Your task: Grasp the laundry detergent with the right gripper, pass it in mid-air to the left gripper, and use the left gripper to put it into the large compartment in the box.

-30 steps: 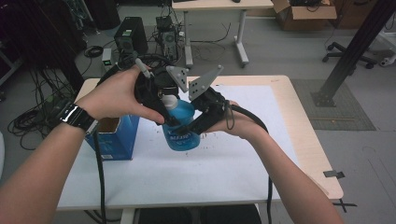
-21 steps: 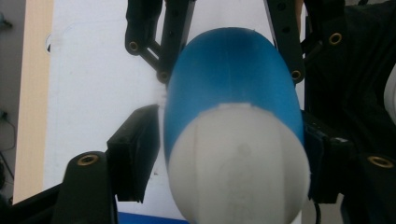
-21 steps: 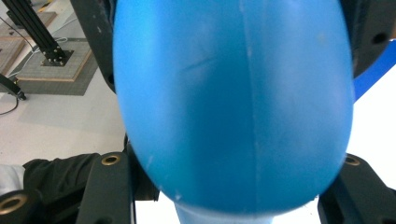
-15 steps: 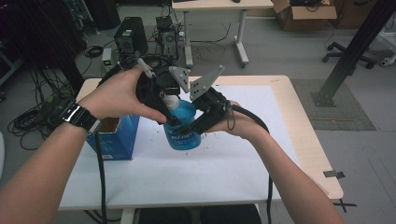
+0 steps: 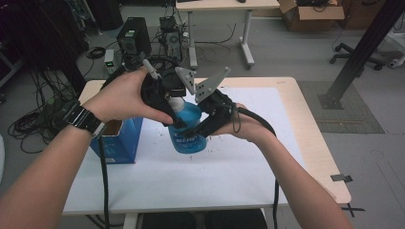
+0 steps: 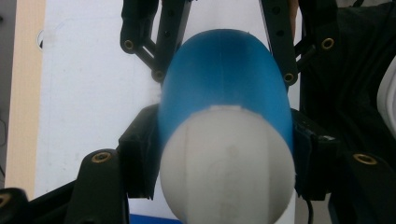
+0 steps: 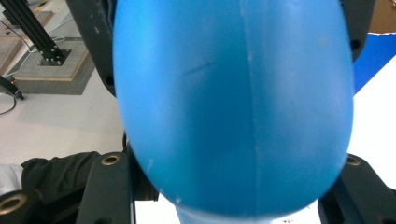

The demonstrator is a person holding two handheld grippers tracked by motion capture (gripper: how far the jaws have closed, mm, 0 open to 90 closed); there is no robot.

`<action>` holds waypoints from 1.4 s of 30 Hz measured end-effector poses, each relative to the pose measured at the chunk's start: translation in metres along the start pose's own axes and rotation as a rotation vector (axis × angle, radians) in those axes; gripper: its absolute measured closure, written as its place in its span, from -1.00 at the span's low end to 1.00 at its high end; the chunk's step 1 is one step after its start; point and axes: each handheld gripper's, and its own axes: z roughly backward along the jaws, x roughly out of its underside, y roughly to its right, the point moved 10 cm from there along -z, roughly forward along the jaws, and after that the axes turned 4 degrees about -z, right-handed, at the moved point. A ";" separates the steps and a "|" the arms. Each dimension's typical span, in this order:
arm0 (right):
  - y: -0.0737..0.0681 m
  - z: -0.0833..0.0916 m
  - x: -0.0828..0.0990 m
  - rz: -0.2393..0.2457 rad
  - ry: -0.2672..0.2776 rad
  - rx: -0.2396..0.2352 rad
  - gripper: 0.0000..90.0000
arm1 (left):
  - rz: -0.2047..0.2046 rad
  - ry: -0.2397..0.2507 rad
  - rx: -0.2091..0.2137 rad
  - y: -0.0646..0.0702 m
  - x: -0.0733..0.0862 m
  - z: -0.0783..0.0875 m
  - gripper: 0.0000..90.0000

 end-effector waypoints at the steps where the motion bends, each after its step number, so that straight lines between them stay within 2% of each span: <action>1: 0.000 0.000 0.000 -0.002 0.003 -0.006 -0.06 | 0.004 0.000 0.001 0.000 -0.001 0.000 -0.16; 8: -0.001 0.001 -0.001 -0.016 0.015 -0.031 -0.09 | 0.045 -0.005 0.012 0.000 -0.004 0.002 -0.15; 9: 0.000 0.002 -0.001 -0.025 0.026 -0.033 -0.16 | 0.054 -0.009 0.014 -0.001 -0.004 0.003 -0.15; 10: 0.002 0.003 0.000 -0.030 0.028 -0.020 -0.28 | 0.084 -0.019 0.011 -0.003 -0.004 0.005 -0.15; 13: 0.006 0.005 0.004 -0.050 0.018 0.002 -0.43 | 0.116 -0.029 -0.003 -0.007 -0.002 0.008 -0.15; 14: 0.012 0.008 0.009 -0.063 0.012 0.032 -0.53 | 0.158 -0.047 -0.026 -0.013 0.001 0.013 -0.15; 16: 0.017 0.013 0.015 -0.084 0.009 0.053 -0.63 | 0.174 -0.050 -0.036 -0.015 0.002 0.015 -0.15; 17: 0.022 0.015 0.022 -0.094 -0.015 0.082 -0.68 | 0.203 -0.062 -0.054 -0.019 0.005 0.018 -0.15; 18: 0.022 0.015 0.022 -0.094 -0.015 0.082 -0.68 | 0.226 -0.067 -0.069 -0.023 0.008 0.020 -0.15; 23: 0.043 0.030 0.058 -0.133 -0.137 0.216 -0.82 | 0.389 -0.097 -0.134 -0.040 0.024 0.037 -0.15; 29: 0.063 0.058 0.099 -0.194 -0.217 0.333 -0.82 | 0.644 -0.089 -0.215 -0.060 0.051 0.062 -0.15; 32: 0.073 0.077 0.122 -0.236 -0.234 0.388 -0.81 | 0.772 -0.092 -0.258 -0.068 0.067 0.073 -0.15; 34: 0.074 0.082 0.126 -0.246 -0.234 0.398 -0.81 | 0.843 -0.104 -0.285 -0.072 0.079 0.079 -0.15; 37: 0.078 0.094 0.138 -0.275 -0.227 0.422 -0.81 | 0.930 -0.118 -0.314 -0.076 0.097 0.087 -0.15; 42: 0.082 0.110 0.155 -0.316 -0.223 0.455 -0.81 | 1.064 -0.089 -0.333 -0.081 0.123 0.096 -0.15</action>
